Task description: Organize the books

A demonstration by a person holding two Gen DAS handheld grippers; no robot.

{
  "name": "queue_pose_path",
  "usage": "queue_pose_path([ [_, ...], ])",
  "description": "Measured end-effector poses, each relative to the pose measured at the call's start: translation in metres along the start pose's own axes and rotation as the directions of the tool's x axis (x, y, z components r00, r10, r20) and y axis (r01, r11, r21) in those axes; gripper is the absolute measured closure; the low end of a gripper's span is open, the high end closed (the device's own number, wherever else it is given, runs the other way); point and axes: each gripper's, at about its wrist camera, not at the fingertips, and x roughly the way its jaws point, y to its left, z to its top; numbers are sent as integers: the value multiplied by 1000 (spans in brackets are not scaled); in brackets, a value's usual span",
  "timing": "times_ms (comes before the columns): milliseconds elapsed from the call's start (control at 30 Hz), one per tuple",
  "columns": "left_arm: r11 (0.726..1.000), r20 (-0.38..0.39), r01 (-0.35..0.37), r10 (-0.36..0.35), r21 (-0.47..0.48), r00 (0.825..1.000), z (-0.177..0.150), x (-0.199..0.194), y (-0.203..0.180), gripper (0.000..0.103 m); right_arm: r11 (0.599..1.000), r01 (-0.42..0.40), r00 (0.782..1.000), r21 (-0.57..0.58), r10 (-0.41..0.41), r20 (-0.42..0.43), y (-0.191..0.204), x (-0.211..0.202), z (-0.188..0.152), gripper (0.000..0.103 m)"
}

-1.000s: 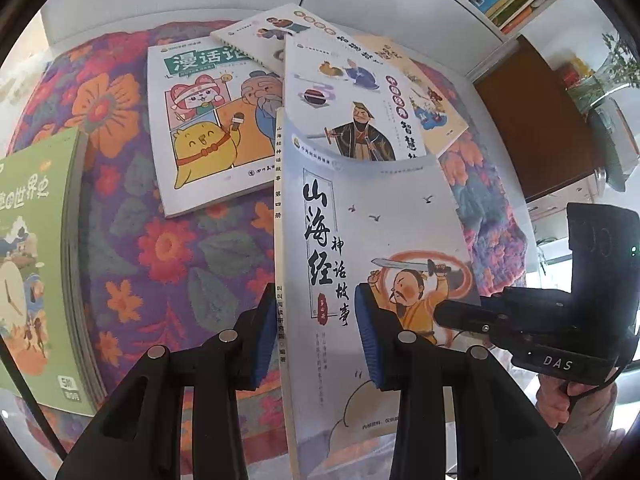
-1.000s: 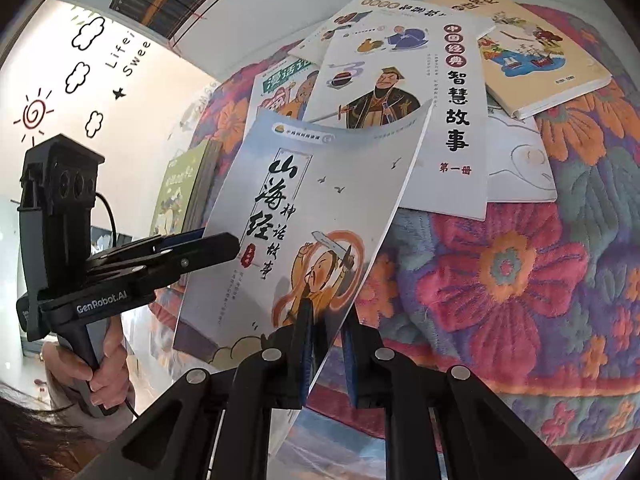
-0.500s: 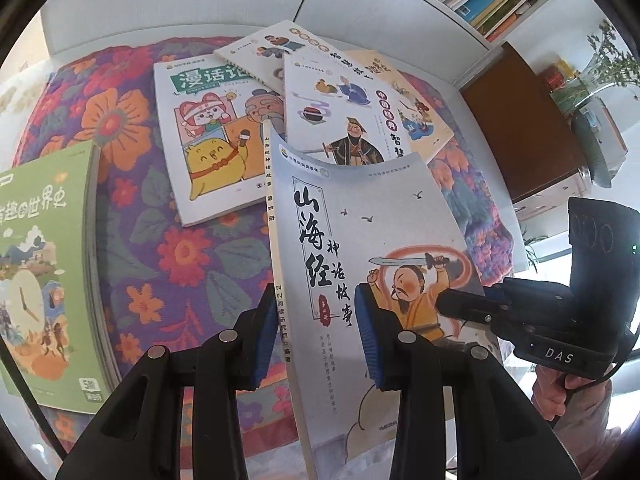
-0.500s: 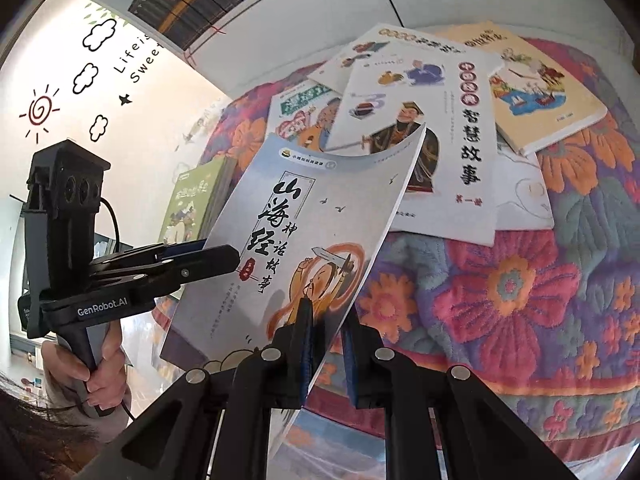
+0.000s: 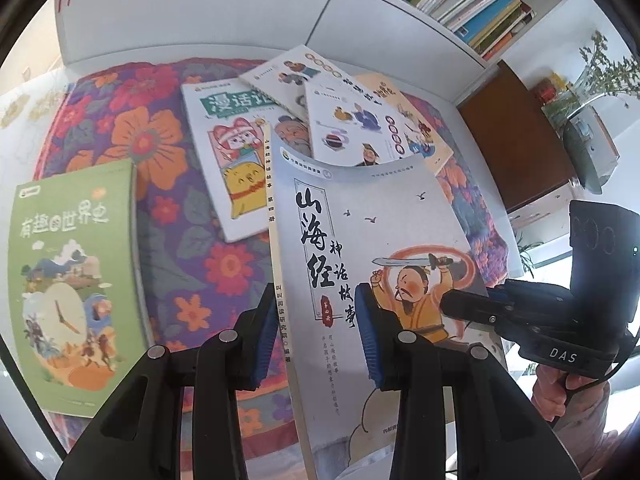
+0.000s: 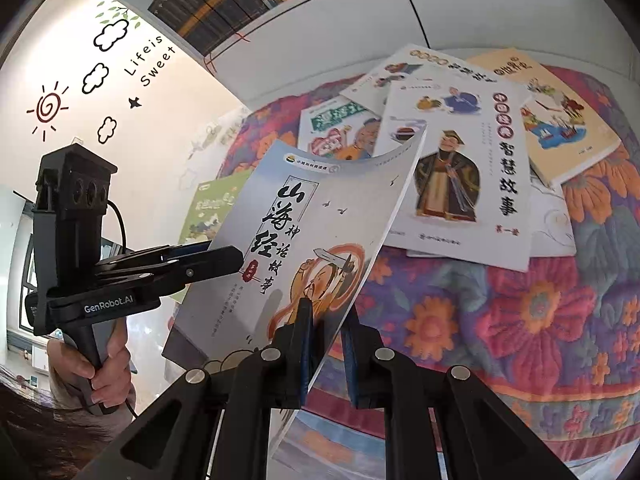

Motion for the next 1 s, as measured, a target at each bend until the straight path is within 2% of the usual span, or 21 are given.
queue_pose_path([
  [633, 999, 65, 54, -53, -8, 996, 2, -42, 44, 69, 1000, 20, 999, -23, -19, 40, 60, 6, 11, 90],
  [1000, 990, 137, 113, -100, -88, 986, -5, -60, 85, 68, 995, 50, 998, -84, -48, 35, 101, 15, 25, 90],
])
